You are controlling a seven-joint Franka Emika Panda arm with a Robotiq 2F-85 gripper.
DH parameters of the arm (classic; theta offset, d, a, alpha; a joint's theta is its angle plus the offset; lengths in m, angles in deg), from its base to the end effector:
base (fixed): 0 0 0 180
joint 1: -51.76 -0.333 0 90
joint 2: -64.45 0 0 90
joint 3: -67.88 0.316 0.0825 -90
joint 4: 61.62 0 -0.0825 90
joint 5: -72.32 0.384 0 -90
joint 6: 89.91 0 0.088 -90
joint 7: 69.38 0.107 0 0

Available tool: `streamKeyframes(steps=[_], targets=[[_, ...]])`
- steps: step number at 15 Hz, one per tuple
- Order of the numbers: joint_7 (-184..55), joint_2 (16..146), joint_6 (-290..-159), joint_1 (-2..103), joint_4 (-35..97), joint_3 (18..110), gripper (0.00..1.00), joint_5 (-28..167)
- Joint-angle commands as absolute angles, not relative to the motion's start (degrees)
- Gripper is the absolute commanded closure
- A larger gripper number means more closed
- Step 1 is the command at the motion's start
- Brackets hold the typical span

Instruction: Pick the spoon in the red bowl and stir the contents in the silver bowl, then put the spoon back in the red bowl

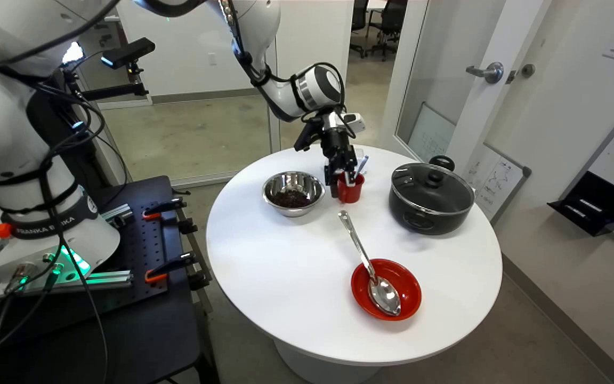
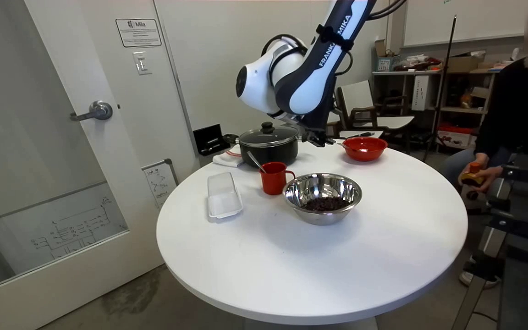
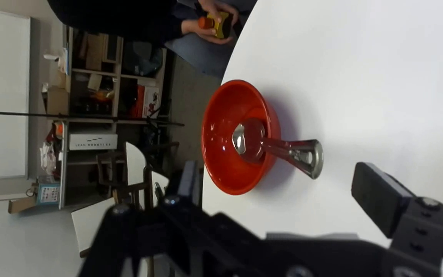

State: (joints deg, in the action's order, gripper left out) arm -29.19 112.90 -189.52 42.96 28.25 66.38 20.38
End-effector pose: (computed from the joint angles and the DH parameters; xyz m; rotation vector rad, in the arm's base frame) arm 0.6403 0.0117 0.1351 2.1211 -0.0846 -0.2802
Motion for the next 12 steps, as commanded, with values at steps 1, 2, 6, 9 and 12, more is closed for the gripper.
streamKeyframes(steps=[1, 2, 6, 9, 12], targets=[[-28.56, 117.51, -186.86, 42.4, 22.14, 65.64, 0.0, 24.48], [-28.42, 118.33, -187.15, 42.53, 21.26, 65.5, 0.0, 25.46], [-27.98, 121.02, -187.75, 42.45, 18.58, 63.92, 0.0, 27.53], [-28.45, 122.33, -187.05, 42.15, 16.9, 62.92, 0.0, 27.88], [-28.81, 123.33, -187.78, 42.43, 15.59, 62.43, 0.0, 27.86]])
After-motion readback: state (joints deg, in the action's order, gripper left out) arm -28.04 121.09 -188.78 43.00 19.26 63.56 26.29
